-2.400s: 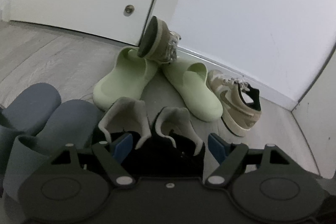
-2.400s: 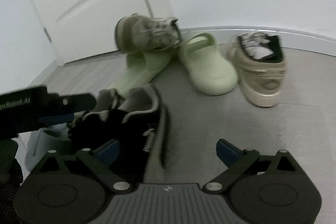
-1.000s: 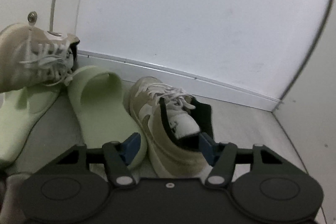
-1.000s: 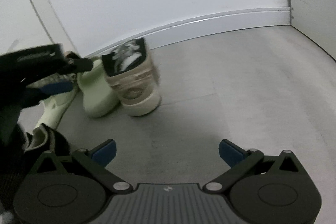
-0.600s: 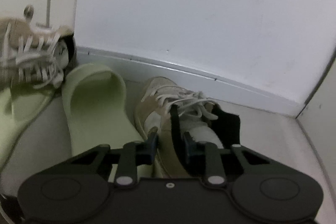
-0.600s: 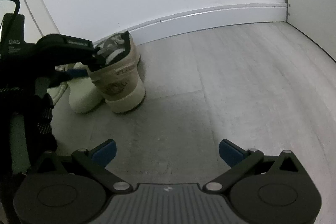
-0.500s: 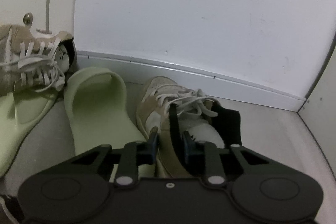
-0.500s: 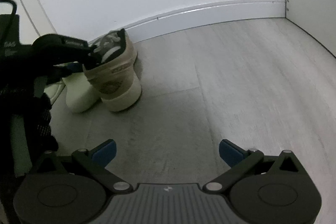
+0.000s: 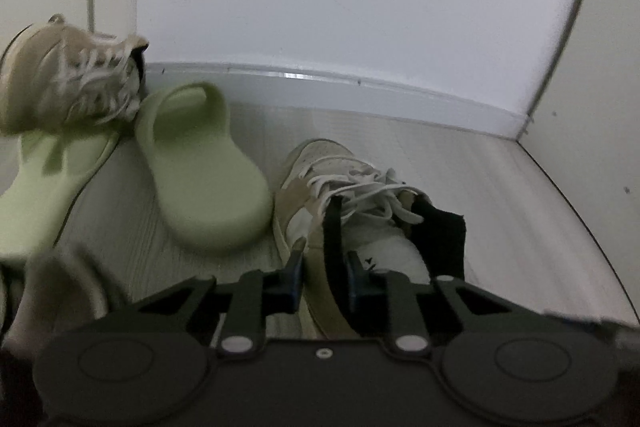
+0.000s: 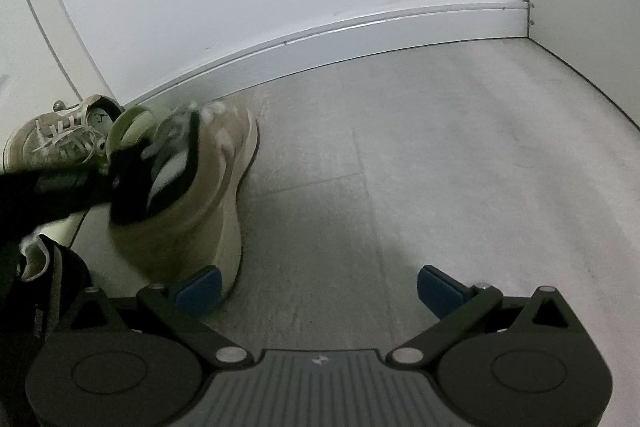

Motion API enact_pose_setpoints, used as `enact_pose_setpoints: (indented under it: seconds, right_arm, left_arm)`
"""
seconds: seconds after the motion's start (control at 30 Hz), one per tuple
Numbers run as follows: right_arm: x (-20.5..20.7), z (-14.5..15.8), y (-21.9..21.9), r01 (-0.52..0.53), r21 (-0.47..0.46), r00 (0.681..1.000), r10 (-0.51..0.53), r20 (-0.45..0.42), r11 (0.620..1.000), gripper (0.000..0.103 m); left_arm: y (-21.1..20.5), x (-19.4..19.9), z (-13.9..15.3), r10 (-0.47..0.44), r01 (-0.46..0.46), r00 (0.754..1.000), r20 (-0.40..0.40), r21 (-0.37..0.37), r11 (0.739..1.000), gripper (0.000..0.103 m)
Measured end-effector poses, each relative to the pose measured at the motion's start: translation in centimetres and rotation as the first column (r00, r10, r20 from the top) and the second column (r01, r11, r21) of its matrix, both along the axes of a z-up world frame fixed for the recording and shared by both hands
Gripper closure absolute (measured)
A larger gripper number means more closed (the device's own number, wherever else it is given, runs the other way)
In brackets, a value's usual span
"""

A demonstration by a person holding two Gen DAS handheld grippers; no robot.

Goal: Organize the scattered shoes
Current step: 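Close the left tool on the heel of a beige Nike sneaker, then lift the held beige sneaker off the floor with the left tool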

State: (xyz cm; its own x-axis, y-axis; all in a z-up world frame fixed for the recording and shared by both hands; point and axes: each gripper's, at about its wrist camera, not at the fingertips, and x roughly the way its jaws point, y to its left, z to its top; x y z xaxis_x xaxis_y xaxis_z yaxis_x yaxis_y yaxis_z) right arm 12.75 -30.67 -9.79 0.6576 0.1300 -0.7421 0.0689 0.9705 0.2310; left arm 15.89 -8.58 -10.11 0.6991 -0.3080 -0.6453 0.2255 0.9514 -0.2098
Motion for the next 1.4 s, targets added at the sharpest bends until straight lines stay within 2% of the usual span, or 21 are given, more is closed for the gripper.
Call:
enact_pose_setpoints:
  seconds: [0.17,0.37,0.63,0.67,0.8,0.83,0.93,1.0,1.03,1.1,1.17,1.27,1.4]
  right_arm:
    - [-1.0,0.7,-0.4,0.017,-0.007,1.000,-0.017,0.007,1.000,0.000]
    - [-2.8,1.8,-0.7,0.024,-0.011,1.000,-0.023,0.021,1.000,0.000]
    - [-5.1,2.4,-0.2,0.003,-0.005,1.000,-0.003,0.026,1.000,0.000]
    - [-5.3,2.5,-0.1,0.000,-0.004,1.000,0.000,0.026,1.000,0.000]
    - [-5.5,2.6,0.0,-0.004,-0.004,1.000,0.004,0.020,1.000,0.000]
    - [-5.5,2.6,0.0,-0.003,-0.004,1.000,0.003,0.019,1.000,0.000]
    - [-5.0,2.5,0.0,0.004,-0.004,1.000,-0.004,0.013,1.000,0.000]
    - [-4.6,2.3,0.1,0.006,-0.005,1.000,-0.006,0.009,1.000,0.000]
    - [-4.4,2.1,0.2,0.005,-0.006,1.000,-0.005,0.006,1.000,0.000]
    - [-3.9,1.9,0.5,-0.003,-0.008,1.000,0.003,-0.001,1.000,0.000]
    - [-3.4,1.6,0.8,-0.015,-0.008,1.000,0.015,-0.007,1.000,0.000]
    - [-2.8,1.2,1.2,-0.029,-0.003,0.999,0.029,-0.013,1.000,0.000]
    - [-1.9,0.8,1.9,-0.055,0.000,0.998,0.055,-0.025,0.999,0.000]
  left_arm:
    - [1.4,-5.0,0.3,-0.012,0.012,0.999,-0.052,0.009,1.000,0.082]
    - [3.0,-8.9,0.4,-0.028,0.031,0.995,-0.098,0.036,0.999,0.082]
    - [3.5,-10.8,0.7,-0.040,0.046,0.991,-0.124,0.043,0.998,0.080]
    - [3.7,-10.8,1.0,-0.045,0.050,0.991,-0.126,0.033,0.998,0.078]
    - [4.6,-11.0,2.4,-0.037,0.042,0.994,-0.100,0.046,0.998,0.049]
    - [5.2,-11.0,3.3,-0.027,0.031,0.997,-0.070,0.058,0.998,0.047]
    - [6.6,-10.5,4.7,-0.013,0.015,1.000,-0.025,0.054,0.998,0.046]
    - [7.7,-9.8,5.7,0.021,-0.023,0.999,0.033,0.070,0.997,0.042]
    - [8.3,-9.1,6.3,0.047,-0.055,0.995,0.086,0.097,0.994,0.036]
    - [9.7,-7.0,6.9,0.103,-0.136,0.977,0.189,0.174,0.975,0.036]
    - [10.8,-4.8,6.9,0.147,-0.196,0.962,0.232,0.205,0.959,0.036]
    - [13.0,-0.6,6.0,0.242,-0.301,0.931,0.273,0.200,0.932,0.036]
    - [14.7,4.1,4.4,0.253,-0.312,0.929,0.271,0.202,0.928,0.036]
